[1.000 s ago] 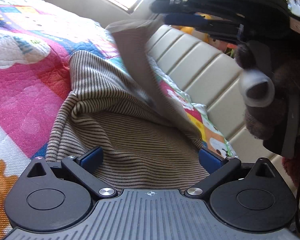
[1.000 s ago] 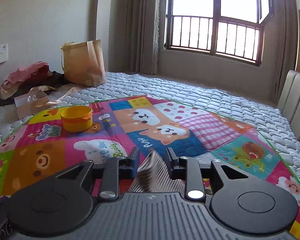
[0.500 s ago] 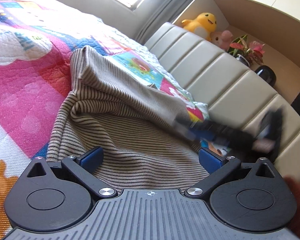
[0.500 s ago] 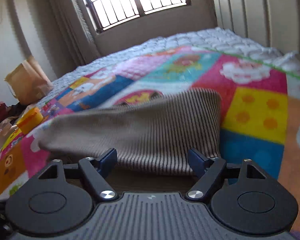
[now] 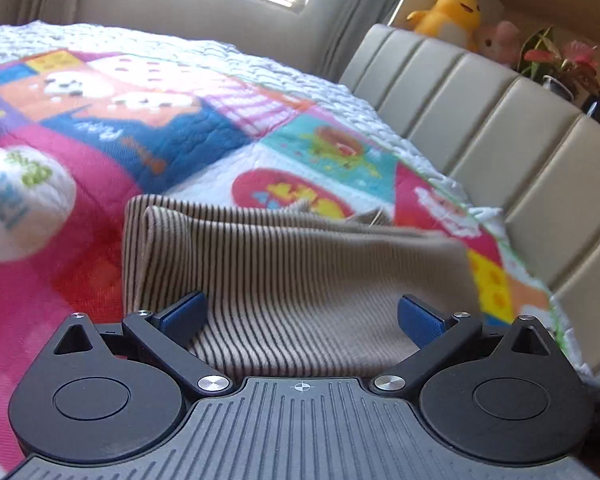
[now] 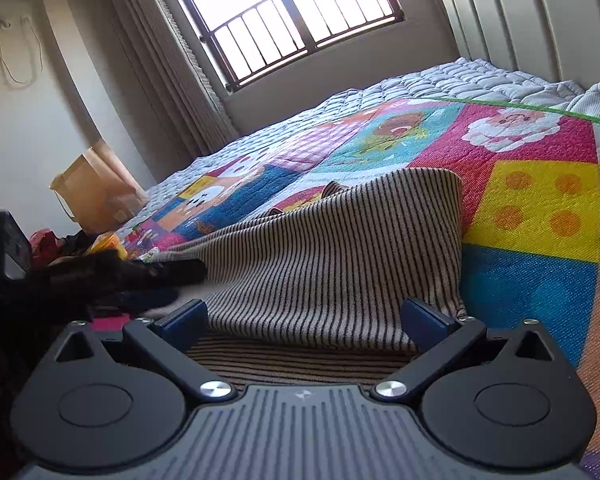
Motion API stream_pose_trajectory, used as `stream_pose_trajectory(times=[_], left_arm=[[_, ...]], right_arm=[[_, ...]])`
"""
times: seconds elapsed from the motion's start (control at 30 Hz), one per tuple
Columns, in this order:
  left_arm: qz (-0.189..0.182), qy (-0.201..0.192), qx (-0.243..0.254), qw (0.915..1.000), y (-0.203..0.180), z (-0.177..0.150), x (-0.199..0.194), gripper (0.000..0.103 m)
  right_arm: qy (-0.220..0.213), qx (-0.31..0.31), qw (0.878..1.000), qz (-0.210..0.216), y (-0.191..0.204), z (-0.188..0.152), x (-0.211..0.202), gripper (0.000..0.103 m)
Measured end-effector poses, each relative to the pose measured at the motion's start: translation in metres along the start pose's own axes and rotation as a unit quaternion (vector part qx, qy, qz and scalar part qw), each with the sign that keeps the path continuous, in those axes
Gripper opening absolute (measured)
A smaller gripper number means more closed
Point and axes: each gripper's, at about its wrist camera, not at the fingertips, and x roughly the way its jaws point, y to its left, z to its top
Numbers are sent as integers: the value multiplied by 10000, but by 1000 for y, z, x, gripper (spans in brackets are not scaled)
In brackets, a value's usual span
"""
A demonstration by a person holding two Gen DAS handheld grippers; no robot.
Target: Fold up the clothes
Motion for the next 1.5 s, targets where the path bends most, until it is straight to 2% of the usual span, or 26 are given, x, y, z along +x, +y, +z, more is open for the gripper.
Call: stream_pose_trajectory(times=[0.13, 0.23, 0.43, 0.53, 0.6, 0.67, 0.73, 0.83, 0.9, 0.93, 1.07, 1.2, 1.37, 1.47, 1.5], left_arm=[[163, -73, 389, 9991, -9, -5, 0, 103], [25, -121, 275, 9995, -1, -7, -4, 103], [-91, -140, 238, 9996, 2, -7, -4, 103], [-111, -148, 239, 9995, 2, -8, -5, 103], [-124, -154, 239, 9995, 3, -8, -5, 103], [-138, -160, 240, 9995, 3, -8, -6, 103], [-151, -163, 230, 9995, 4, -8, -7, 103], [-171, -164, 213, 9995, 5, -8, -7, 103], [-201, -168, 200, 9995, 5, -8, -7, 103], [-218, -175, 187, 9994, 6, -8, -8, 103], [-296, -220, 99, 9993, 9, -8, -10, 103], [-377, -255, 20, 9990, 12, -8, -12, 103], [-499, -312, -82, 9982, 17, -8, -16, 103], [-645, -424, -286, 9966, 24, -7, -20, 103], [-706, -482, -421, 9954, 27, -6, -22, 103]], right_arm=[[113, -8, 9999, 91, -1, 2, 3, 103], [284, -103, 9991, 296, 1, 3, 6, 103], [158, -186, 9995, 214, 7, 3, 3, 102], [-170, -205, 9995, -158, 10, 16, -8, 85], [-378, -596, 9950, -705, 18, 33, -10, 58], [-549, -916, 9884, -1080, 23, 51, -8, 52], [-532, -1050, 9856, -1218, 20, 68, 0, 51], [-138, -1012, 9862, -1303, 8, 74, 24, 51], [452, -906, 9835, -1498, -5, 62, 48, 51], [561, -986, 9805, -1605, -9, 54, 57, 51], [372, -1456, 9755, -1609, 11, 59, 51, 53], [216, -2100, 9679, -1363, 44, 82, 61, 51], [667, -1730, 9725, -1408, 36, 103, 119, 51], [1140, -1362, 9742, -1390, 19, 93, 155, 42], [1040, -1482, 9733, -1409, 21, 87, 156, 40]])
